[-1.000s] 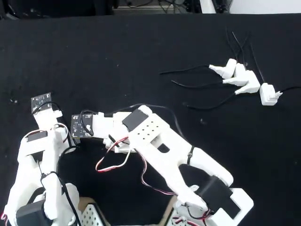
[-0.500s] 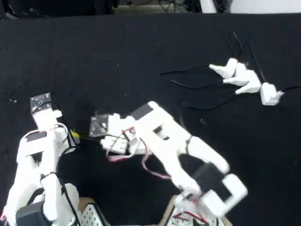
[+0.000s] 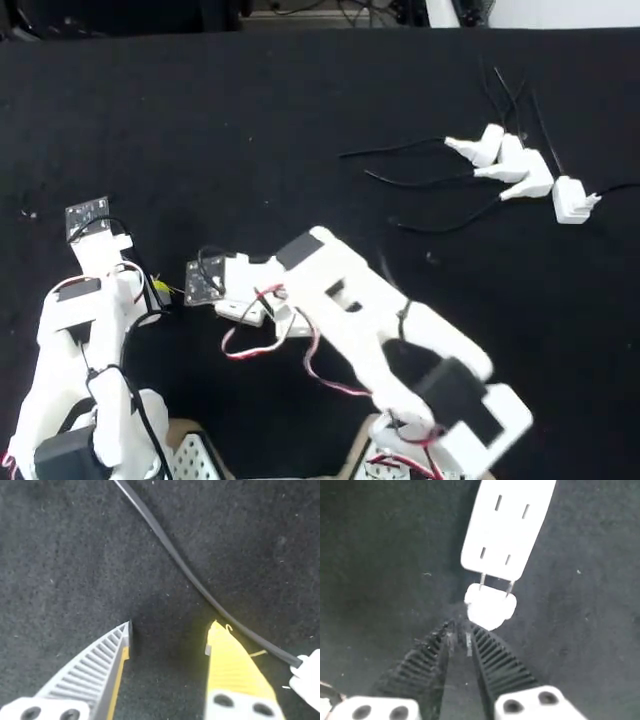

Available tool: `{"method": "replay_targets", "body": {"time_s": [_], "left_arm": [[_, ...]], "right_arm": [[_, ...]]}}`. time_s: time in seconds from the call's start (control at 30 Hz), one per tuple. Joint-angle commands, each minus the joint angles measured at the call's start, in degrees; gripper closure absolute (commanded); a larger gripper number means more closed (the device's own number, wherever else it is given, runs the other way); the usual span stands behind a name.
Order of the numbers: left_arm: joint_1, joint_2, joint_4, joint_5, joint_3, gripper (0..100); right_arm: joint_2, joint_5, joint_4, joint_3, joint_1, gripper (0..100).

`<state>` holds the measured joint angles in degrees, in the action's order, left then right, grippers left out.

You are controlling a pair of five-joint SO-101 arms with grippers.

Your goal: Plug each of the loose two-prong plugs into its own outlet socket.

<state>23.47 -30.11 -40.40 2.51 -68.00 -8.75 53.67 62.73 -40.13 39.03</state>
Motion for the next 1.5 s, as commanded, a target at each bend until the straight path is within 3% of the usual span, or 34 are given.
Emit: {"method": "replay_targets", "body": {"time_s": [0.0, 0.1, 0.17, 0.4, 0.77, 0.93, 1.13, 1.33, 1.47], "left_arm": [[0.57, 0.09, 0.62, -0.26, 1.80, 75], [0.57, 0.09, 0.62, -0.26, 1.80, 75], [0.57, 0.09, 0.62, -0.26, 1.80, 75], [0.57, 0.09, 0.62, -0.26, 1.80, 75], [0.57, 0.09, 0.62, -0.18, 1.89, 75], [0.57, 0.09, 0.62, -0.18, 1.89, 75], [0.57, 0.09, 0.62, -0.26, 1.98, 75], [0.57, -0.09, 0.44, -0.53, 2.24, 75], [0.57, -5.45, -4.31, -0.62, 4.97, 75]], "right_arm": [[-9.89, -0.70, -5.01, -5.49, 0.53, 91.8], [-15.16, -0.35, -8.88, -12.09, 0.53, 78.4], [-16.84, 0.62, -10.55, -14.73, 0.53, 75.1], [-14.99, 1.67, -12.66, -16.04, -3.52, 78.6], [-4.44, 1.32, -18.81, -15.43, -3.96, 79.4], [-7.60, 1.32, -18.55, -14.29, -7.38, 99.4], [-17.98, 1.32, -16.88, -14.81, -11.69, 98.8], [-27.03, -2.64, -14.24, -14.64, -8.62, 98.8], [-28.70, -7.30, -15.30, -14.64, -3.96, 98.8]]}}
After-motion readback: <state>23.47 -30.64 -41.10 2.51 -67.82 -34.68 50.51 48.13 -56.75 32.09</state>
